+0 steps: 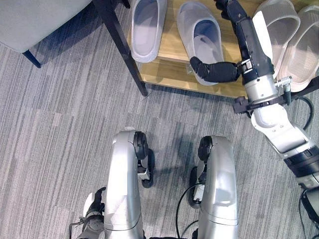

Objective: Arrange the slippers neatly on the shoe rack.

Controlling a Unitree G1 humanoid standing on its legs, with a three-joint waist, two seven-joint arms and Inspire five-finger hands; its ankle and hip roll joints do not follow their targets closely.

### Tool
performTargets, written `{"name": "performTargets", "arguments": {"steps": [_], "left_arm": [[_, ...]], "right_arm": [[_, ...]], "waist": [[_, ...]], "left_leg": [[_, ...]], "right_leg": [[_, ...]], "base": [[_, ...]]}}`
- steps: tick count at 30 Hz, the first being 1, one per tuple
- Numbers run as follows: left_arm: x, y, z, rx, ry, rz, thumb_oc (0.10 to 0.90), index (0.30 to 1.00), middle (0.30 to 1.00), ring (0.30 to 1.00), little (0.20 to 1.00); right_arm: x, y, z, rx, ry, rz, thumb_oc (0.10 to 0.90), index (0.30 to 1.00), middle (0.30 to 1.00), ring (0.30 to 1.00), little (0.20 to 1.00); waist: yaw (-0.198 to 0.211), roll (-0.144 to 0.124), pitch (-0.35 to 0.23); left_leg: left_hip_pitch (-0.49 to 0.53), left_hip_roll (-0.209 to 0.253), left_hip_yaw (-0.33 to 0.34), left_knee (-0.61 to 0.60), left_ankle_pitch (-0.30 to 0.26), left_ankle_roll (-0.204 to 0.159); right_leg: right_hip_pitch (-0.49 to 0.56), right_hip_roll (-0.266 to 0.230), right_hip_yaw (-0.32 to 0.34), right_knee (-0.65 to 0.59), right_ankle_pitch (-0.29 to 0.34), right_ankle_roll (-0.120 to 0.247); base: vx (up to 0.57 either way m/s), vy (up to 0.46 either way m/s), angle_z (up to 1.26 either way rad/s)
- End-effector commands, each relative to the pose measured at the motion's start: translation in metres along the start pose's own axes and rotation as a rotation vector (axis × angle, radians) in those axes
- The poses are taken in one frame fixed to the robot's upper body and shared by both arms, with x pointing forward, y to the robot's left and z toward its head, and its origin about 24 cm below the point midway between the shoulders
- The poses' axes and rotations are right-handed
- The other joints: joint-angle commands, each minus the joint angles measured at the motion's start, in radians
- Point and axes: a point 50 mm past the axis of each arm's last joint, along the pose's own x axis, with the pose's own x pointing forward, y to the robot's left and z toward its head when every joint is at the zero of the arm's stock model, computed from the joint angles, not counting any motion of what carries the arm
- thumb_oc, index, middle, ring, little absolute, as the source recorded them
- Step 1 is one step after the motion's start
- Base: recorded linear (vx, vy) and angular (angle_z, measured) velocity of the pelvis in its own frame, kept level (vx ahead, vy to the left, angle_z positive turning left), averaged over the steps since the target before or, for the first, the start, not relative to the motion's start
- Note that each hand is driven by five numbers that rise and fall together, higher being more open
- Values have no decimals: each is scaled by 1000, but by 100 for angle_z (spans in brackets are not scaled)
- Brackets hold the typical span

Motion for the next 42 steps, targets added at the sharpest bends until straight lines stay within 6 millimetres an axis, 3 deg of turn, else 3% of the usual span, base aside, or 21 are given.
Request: {"name": "performTargets", "arguments": {"steps": [1, 8, 31, 42], "left_arm": [[-21, 2, -48, 54, 115, 19, 800, 900, 900, 900, 900], [-25, -1, -54, 58, 129, 10, 800, 900, 900, 900, 900], [-22, -5, -49, 53, 128, -11, 800, 900, 900, 900, 900], [-18, -1, -42, 72, 107, -2, 800, 900, 900, 900, 900]], "right_arm": [[9, -38, 57, -7, -306, -122, 800, 900, 900, 900, 900], [-6, -40, 39, -35, -219, -155, 800, 900, 900, 900, 900], [-13, -17, 6, 41, -32, -80, 800, 900, 900, 900, 900], [3, 4, 2, 132, -10, -56, 800, 900, 900, 900, 900]], "waist": [[39, -13, -35], [36, -16, -35], [35, -12, -35], [47, -3, -35]], "left_leg": [[161, -44, -138, 106, -302, -58], [161, -46, -136, 105, -299, -59], [161, -51, -135, 108, -298, -60], [161, -53, -132, 113, -300, -61]], "right_leg": [[31, -5, 102, 34, 70, -71], [31, -2, 102, 35, 67, -72], [31, 1, 101, 35, 73, -66], [31, 4, 99, 38, 76, -65]], "base": [[0, 0, 0], [0, 0, 0], [0, 0, 0], [3, 0, 0]]}}
